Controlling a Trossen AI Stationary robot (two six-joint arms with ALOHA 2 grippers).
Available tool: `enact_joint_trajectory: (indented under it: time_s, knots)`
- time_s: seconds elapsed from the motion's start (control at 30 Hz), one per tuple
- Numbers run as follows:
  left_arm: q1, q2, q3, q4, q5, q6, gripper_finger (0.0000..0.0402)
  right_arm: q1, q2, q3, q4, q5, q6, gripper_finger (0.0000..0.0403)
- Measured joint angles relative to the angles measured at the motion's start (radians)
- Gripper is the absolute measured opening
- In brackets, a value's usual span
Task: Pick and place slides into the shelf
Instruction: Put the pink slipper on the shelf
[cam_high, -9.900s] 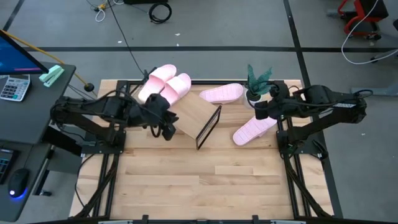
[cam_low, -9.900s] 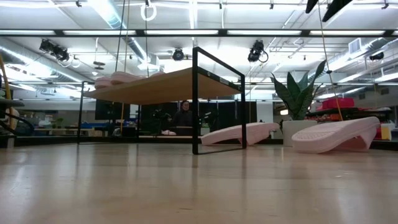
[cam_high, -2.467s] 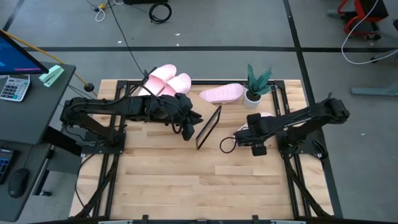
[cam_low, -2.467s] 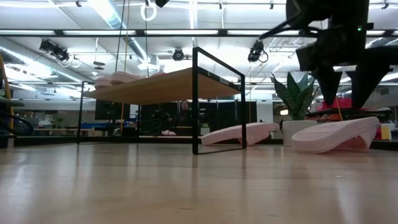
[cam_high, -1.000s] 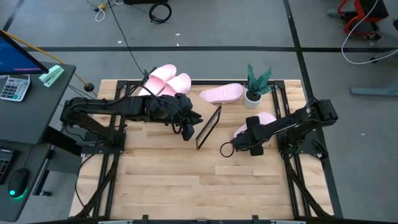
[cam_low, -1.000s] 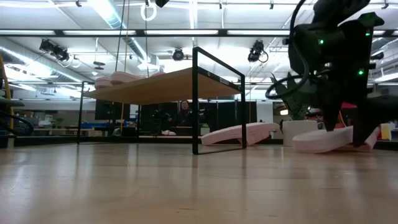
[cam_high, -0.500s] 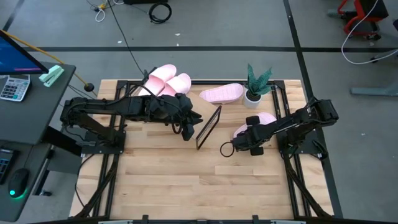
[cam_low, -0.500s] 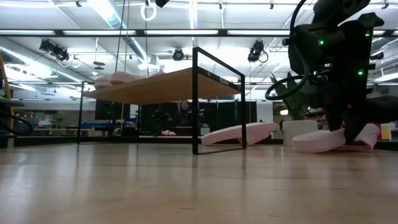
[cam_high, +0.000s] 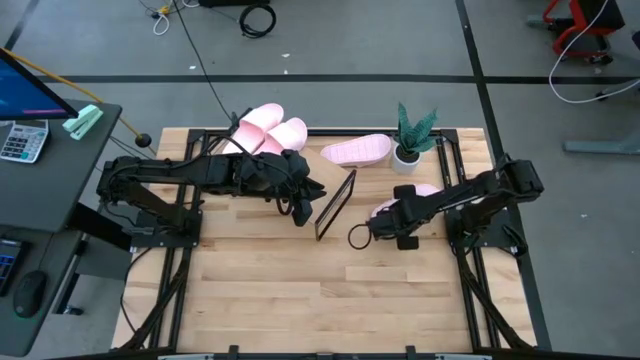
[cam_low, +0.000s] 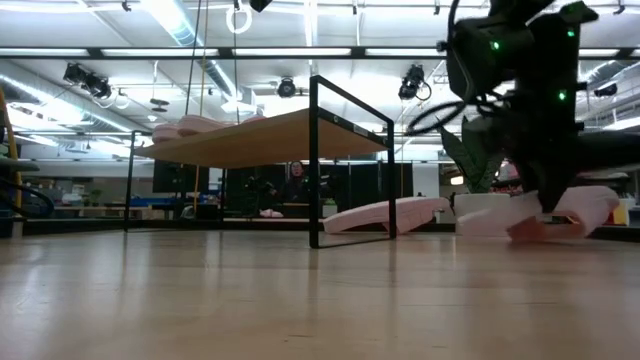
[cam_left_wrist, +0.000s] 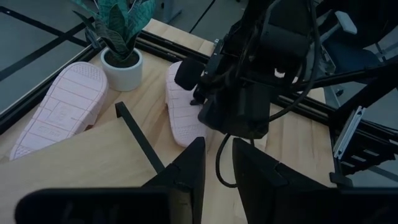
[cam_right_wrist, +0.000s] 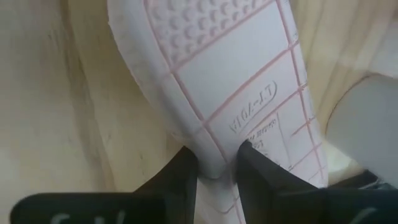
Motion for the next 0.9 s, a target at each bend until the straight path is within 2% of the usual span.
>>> enact_joint_trajectory:
  time_s: [0.2, 0.33, 0.5, 0.7, 0.9]
  knots:
    - [0.000, 0.000, 0.000, -0.002, 0.000, 0.000, 0.0092, 0.002, -0.084, 0.094, -0.108, -0.096, 0.157, 0.0077]
    - [0.000, 0.000, 0.000, -0.006, 0.000, 0.000, 0.0096, 0.013, -0.171, 0.170, -0.170, -0.105, 0.285, 0.0071]
    - [0.001, 0.000, 0.000, -0.008, 0.000, 0.000, 0.0092, 0.034, -0.261, 0.281, -0.228, -0.045, 0.449, 0.0065]
    - [0.001, 0.000, 0.000, -0.010, 0.000, 0.029, 0.0085, 0.043, -0.353, 0.385, -0.198, 0.078, 0.672, 0.0064]
    - [0.013, 0.000, 0.000, -0.041, 0.000, 0.032, 0.0090, 0.045, -0.440, 0.486, -0.099, 0.169, 0.756, 0.0063]
